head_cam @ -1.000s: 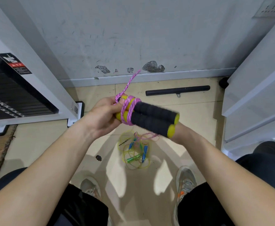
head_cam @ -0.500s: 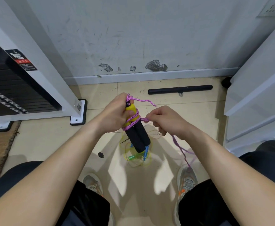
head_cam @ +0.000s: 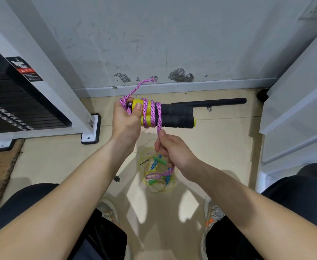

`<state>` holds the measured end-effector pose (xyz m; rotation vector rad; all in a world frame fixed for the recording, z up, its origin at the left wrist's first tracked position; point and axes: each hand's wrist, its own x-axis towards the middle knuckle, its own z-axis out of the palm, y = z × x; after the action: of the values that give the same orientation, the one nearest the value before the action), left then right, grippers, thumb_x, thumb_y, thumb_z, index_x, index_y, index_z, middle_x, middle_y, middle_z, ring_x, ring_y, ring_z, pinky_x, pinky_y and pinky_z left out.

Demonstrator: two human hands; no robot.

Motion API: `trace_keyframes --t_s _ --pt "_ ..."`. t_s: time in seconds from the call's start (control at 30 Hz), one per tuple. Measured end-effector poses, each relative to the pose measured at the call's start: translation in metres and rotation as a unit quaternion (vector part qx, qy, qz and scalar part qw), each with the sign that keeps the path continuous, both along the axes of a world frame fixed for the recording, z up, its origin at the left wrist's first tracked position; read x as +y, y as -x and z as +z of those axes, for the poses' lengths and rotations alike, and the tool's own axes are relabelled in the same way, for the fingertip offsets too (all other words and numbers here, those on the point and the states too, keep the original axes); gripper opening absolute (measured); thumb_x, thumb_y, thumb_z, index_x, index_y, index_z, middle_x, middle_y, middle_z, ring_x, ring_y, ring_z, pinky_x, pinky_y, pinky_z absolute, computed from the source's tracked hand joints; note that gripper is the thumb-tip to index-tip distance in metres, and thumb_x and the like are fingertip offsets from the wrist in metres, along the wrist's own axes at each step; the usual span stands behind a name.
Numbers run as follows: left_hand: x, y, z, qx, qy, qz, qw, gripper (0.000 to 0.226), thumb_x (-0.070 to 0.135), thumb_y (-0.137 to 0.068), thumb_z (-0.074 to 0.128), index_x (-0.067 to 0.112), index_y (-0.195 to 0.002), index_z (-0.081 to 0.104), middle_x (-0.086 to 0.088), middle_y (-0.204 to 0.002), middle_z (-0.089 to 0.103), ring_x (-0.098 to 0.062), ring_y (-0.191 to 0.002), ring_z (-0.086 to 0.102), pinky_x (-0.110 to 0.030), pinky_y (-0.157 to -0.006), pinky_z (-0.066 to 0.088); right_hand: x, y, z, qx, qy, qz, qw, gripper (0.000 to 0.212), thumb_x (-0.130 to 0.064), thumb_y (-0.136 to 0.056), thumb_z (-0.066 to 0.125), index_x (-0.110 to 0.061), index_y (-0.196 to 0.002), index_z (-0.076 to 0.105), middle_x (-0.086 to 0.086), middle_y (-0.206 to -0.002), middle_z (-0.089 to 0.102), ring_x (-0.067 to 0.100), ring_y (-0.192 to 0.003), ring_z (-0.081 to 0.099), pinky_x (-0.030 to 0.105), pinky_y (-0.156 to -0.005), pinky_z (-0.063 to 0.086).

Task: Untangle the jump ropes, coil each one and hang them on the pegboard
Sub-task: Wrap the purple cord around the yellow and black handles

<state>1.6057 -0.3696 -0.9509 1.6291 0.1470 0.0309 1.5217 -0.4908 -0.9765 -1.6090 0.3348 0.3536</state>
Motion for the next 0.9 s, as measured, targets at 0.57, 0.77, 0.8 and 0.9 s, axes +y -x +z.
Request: trace_keyframes --t_s 0.57,0.77,0.8,0.9 --pt "0.034 -0.008 0.019 0.105 0.026 -0.360 0.927 0.008 0.011 -0.091 0.062 0.008 -0.098 0.058 -0.005 -0.084 0.065 -0.017 -0.078 0.064 -0.031 -0.075 0.056 -0.072 -0.020 0.025 -0.107 0.180 0.108 0.972 0.011 -0.007 -0.083 0.075 -0.012 -0.073 0.071 -0.004 -0.069 0.067 0.006 -0.065 0.055 0.022 -0.064 0.044" --pt "0.028 -0.001 0.024 0.024 -0.255 -0.334 0.907 0.015 0.014 -0.100 0.057 0.017 -0.112 0.049 0.000 -0.090 0.057 -0.016 -0.072 0.057 -0.026 -0.058 0.049 -0.065 -0.018 0.026 -0.057 0.196 0.089 0.975 0.024 -0.029 -0.094 0.068 -0.016 -0.075 0.074 0.001 -0.066 0.057 0.012 -0.059 0.045 0.024 -0.056 0.038" --pt "0.026 -0.001 0.023 0.008 -0.283 -0.328 0.901 0.015 0.015 -0.099 0.057 0.018 -0.111 0.048 0.001 -0.090 0.056 -0.015 -0.073 0.055 -0.025 -0.058 0.047 -0.060 -0.018 0.025 -0.040 0.188 0.074 0.979 0.023 -0.027 -0.095 0.066 -0.013 -0.077 0.074 -0.001 -0.064 0.053 0.014 -0.057 0.041 0.025 -0.053 0.035" --pt "0.018 0.000 0.017 -0.051 -0.343 -0.258 0.902 0.018 0.013 -0.097 0.059 0.015 -0.111 0.047 -0.002 -0.100 0.053 -0.019 -0.085 0.051 -0.028 -0.067 0.039 -0.038 -0.012 0.022 0.008 0.060 -0.021 0.998 0.018 -0.013 -0.097 0.058 -0.007 -0.090 0.073 -0.002 -0.066 0.058 0.012 -0.048 0.038 0.023 -0.045 0.033"
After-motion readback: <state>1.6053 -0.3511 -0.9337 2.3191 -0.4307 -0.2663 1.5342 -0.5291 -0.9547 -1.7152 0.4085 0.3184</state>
